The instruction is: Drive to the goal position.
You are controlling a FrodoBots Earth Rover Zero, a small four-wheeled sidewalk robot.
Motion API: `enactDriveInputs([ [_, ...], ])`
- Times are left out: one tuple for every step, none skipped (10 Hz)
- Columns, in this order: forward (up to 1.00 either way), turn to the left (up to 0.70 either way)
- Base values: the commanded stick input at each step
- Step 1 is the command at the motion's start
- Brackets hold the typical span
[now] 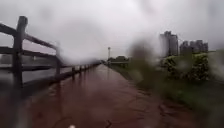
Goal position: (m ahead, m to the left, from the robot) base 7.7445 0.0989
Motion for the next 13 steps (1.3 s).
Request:
enactDriveInputs([
  [1.0,0.0],
  [1.0,0.0],
  [1.0,0.0],
  [1.0,0.0],
  [1.0,0.0],
  [1.0,0.0],
  [1.0,0.0],
  [1.0,0.0],
  [1.0,0.0],
  [1.0,0.0],
  [1.0,0.0],
  [1.0,0.0],
  [1.0,0.0],
])
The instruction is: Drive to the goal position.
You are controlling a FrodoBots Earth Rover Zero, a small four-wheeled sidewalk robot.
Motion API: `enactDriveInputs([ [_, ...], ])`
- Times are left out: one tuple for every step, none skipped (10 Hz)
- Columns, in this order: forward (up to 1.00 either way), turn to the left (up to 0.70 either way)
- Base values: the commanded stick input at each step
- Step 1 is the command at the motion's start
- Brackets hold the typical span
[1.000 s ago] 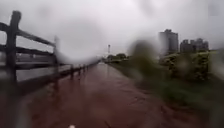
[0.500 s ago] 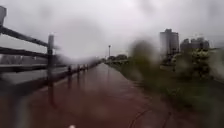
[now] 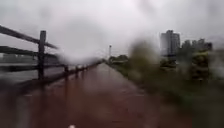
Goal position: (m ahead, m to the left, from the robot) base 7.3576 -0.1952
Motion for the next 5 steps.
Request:
enactDriveInputs([
  [1.0,0.0],
  [1.0,0.0],
  [1.0,0.0],
  [1.0,0.0],
  [1.0,0.0],
])
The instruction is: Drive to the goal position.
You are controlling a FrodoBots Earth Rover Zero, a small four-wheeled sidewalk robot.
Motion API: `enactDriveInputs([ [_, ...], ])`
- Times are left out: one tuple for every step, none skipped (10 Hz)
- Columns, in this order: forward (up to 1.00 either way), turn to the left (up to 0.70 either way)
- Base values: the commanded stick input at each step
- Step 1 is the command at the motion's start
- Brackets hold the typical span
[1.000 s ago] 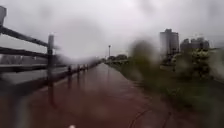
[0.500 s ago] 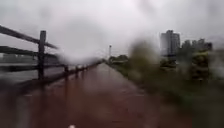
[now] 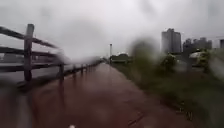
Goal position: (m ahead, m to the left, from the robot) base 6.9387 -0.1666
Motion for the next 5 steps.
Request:
enactDriveInputs([
  [1.0,0.0],
  [1.0,0.23],
  [1.0,0.39],
  [1.0,0.4],
  [1.0,0.03],
])
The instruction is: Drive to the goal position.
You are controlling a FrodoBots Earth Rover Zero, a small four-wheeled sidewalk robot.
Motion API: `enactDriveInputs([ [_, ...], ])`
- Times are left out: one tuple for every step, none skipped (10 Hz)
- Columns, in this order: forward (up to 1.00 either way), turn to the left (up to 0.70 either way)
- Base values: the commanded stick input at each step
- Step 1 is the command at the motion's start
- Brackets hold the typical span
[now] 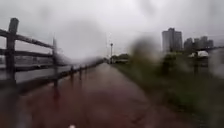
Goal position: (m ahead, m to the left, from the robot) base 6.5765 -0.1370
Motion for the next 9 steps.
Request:
enactDriveInputs([
  [1.0,0.0],
  [1.0,0.0],
  [1.0,0.0],
  [1.0,0.0],
  [1.0,0.0],
  [1.0,0.0],
  [1.0,0.0],
  [1.0,0.0],
  [1.0,0.0],
])
